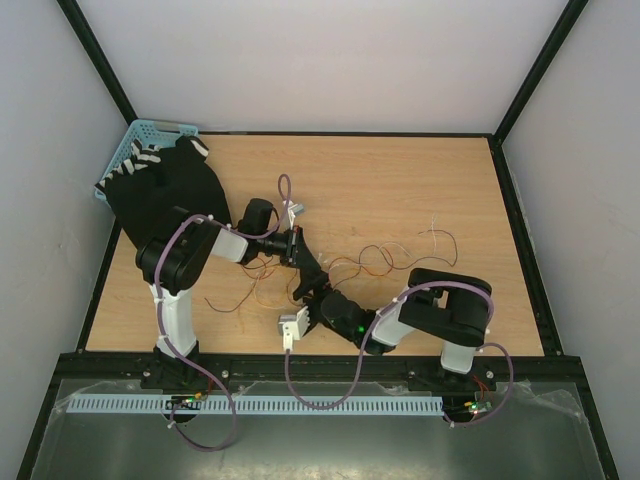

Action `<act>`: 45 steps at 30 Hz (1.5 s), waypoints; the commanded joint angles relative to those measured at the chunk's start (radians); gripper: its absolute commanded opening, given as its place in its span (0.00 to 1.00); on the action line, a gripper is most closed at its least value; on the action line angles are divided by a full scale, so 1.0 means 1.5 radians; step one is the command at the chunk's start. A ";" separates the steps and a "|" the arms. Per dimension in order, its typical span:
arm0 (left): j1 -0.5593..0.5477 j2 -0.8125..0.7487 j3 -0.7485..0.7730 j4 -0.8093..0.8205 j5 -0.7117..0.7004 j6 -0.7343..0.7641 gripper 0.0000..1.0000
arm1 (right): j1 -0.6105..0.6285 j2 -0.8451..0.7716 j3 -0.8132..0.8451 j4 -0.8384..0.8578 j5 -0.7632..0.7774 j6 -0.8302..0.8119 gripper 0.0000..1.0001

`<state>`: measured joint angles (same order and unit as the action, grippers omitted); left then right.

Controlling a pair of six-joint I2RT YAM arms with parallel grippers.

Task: Zip-tie the wires
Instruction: Tie the cable at the center of the board.

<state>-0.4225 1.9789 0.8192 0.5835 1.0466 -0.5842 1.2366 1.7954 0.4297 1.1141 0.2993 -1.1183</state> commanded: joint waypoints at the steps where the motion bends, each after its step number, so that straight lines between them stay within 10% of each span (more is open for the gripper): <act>1: -0.003 0.004 0.013 0.004 0.009 -0.001 0.00 | 0.024 0.030 -0.007 -0.006 0.000 0.007 0.92; 12: -0.004 0.004 0.014 0.005 0.008 -0.003 0.00 | 0.050 0.037 -0.017 0.022 0.011 0.014 0.82; 21: -0.004 0.008 0.016 0.005 0.011 -0.004 0.00 | 0.052 0.022 -0.022 0.028 0.010 0.034 0.52; 45: -0.004 0.019 0.018 0.005 0.008 -0.004 0.00 | 0.077 -0.029 -0.022 -0.011 -0.023 0.078 0.39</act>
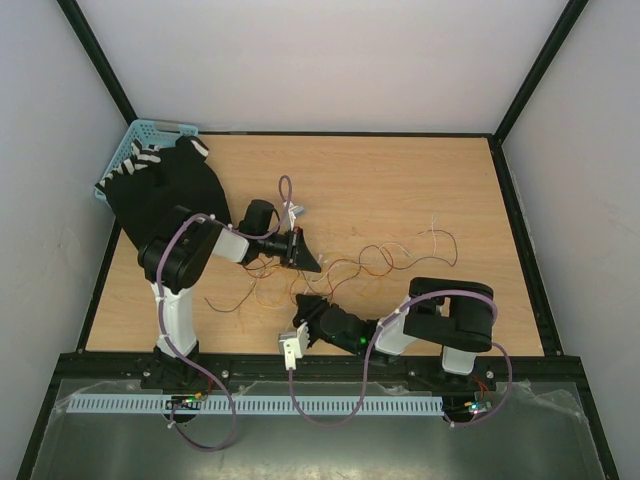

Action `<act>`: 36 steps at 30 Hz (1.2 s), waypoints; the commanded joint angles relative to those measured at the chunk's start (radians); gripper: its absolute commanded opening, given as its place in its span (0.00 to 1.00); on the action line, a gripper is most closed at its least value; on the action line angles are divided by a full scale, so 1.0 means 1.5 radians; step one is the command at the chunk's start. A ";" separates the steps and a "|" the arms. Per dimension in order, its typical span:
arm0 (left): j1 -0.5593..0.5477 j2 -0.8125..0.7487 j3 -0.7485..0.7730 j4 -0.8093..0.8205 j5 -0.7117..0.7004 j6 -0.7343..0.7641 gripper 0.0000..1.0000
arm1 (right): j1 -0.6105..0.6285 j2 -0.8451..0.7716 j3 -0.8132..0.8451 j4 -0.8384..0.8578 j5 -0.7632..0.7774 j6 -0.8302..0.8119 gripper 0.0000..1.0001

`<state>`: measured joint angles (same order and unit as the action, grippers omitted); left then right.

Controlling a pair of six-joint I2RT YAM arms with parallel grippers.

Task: Zip-tie the wires
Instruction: Tie the cable at the center of the board.

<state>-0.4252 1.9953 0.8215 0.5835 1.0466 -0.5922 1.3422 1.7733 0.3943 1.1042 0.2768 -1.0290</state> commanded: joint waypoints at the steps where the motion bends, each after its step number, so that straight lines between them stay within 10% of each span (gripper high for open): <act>1: -0.002 0.009 0.017 0.005 0.008 0.001 0.00 | 0.007 -0.018 0.002 -0.005 -0.009 0.021 0.39; 13: -0.001 0.010 0.017 0.005 0.008 0.001 0.00 | 0.023 -0.045 0.014 -0.042 -0.025 0.040 0.38; 25: 0.000 0.007 0.016 0.005 0.013 0.004 0.00 | 0.026 -0.086 0.010 -0.050 -0.046 0.082 0.15; 28: -0.001 0.001 0.015 0.005 0.015 0.007 0.00 | 0.018 -0.113 0.010 -0.076 -0.070 0.129 0.00; 36: -0.002 -0.036 0.002 0.006 0.014 0.037 0.00 | -0.087 -0.180 0.007 -0.141 -0.249 0.348 0.00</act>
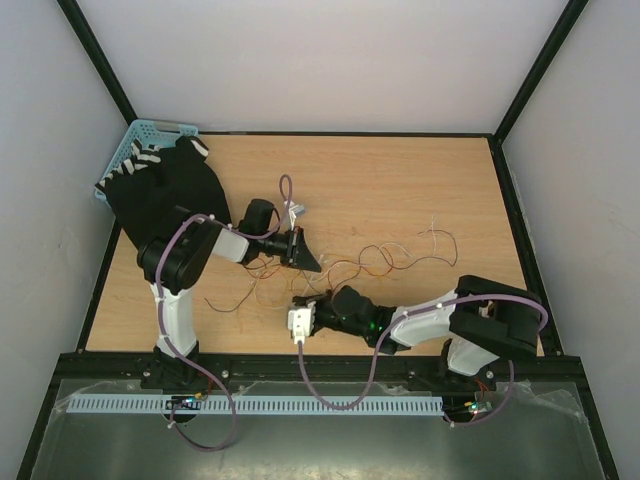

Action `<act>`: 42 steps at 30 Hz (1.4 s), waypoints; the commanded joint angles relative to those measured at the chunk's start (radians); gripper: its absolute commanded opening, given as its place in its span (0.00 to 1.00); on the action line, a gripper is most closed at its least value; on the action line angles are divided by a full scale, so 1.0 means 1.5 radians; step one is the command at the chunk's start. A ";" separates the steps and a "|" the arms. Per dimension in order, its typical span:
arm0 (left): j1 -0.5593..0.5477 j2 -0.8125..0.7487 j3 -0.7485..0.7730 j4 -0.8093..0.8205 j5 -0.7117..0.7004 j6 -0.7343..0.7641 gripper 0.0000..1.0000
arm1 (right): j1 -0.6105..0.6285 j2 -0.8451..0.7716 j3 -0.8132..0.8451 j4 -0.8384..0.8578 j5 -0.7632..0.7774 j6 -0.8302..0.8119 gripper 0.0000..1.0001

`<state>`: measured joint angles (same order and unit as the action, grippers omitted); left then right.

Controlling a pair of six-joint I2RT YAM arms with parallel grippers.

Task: Zip-tie the wires
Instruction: Tie the cable at the center of the board.

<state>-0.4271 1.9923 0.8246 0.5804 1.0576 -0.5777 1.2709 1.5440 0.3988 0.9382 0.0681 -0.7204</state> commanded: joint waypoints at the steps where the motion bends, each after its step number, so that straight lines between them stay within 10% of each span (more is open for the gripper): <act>1: -0.002 -0.038 -0.002 0.007 0.005 0.031 0.00 | -0.049 -0.029 0.007 -0.037 -0.122 0.162 0.00; 21: -0.027 -0.238 -0.191 0.180 -0.101 0.168 0.00 | -0.273 -0.042 -0.003 -0.060 -0.360 0.556 0.00; 42: -0.068 -0.309 -0.264 0.276 -0.160 0.407 0.00 | -0.333 -0.022 0.004 -0.082 -0.498 0.595 0.00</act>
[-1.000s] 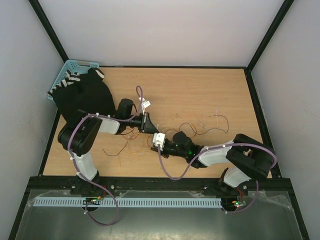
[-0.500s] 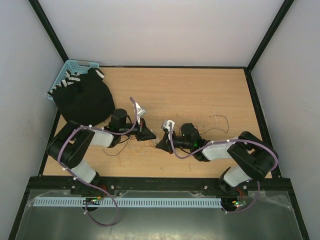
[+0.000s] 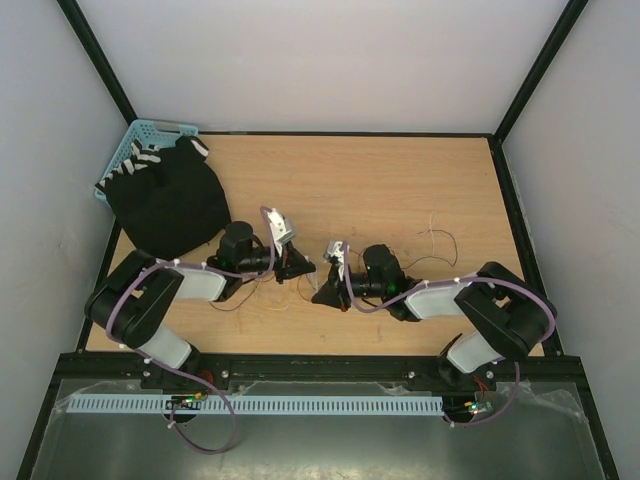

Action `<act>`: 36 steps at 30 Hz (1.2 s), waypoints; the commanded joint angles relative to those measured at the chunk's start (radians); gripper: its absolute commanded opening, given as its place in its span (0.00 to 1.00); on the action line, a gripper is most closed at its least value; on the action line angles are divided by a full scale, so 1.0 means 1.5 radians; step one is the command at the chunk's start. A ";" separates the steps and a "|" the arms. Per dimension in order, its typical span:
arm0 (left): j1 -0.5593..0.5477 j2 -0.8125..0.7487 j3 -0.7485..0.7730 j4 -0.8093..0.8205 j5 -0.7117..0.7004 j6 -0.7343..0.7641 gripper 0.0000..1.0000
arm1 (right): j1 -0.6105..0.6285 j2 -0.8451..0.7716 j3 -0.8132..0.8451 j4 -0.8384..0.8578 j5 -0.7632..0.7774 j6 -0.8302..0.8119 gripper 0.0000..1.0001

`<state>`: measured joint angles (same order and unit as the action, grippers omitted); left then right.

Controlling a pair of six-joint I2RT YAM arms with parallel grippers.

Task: Zip-tie the wires
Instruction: Tie the cable at the center of the board.

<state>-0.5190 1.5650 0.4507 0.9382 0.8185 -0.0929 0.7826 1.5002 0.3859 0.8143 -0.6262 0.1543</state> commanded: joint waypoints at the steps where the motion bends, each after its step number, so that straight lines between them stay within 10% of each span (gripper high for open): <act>1: -0.009 -0.027 -0.020 0.037 -0.005 0.102 0.00 | -0.009 0.007 0.014 0.000 -0.042 0.012 0.00; 36: -0.131 -0.100 -0.064 -0.026 -0.203 0.437 0.00 | -0.020 0.028 0.055 -0.127 -0.097 -0.027 0.00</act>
<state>-0.7052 1.4502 0.3580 0.8967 0.5495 0.5163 0.7582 1.5227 0.4385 0.6495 -0.7322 0.1299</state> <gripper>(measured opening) 0.002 0.011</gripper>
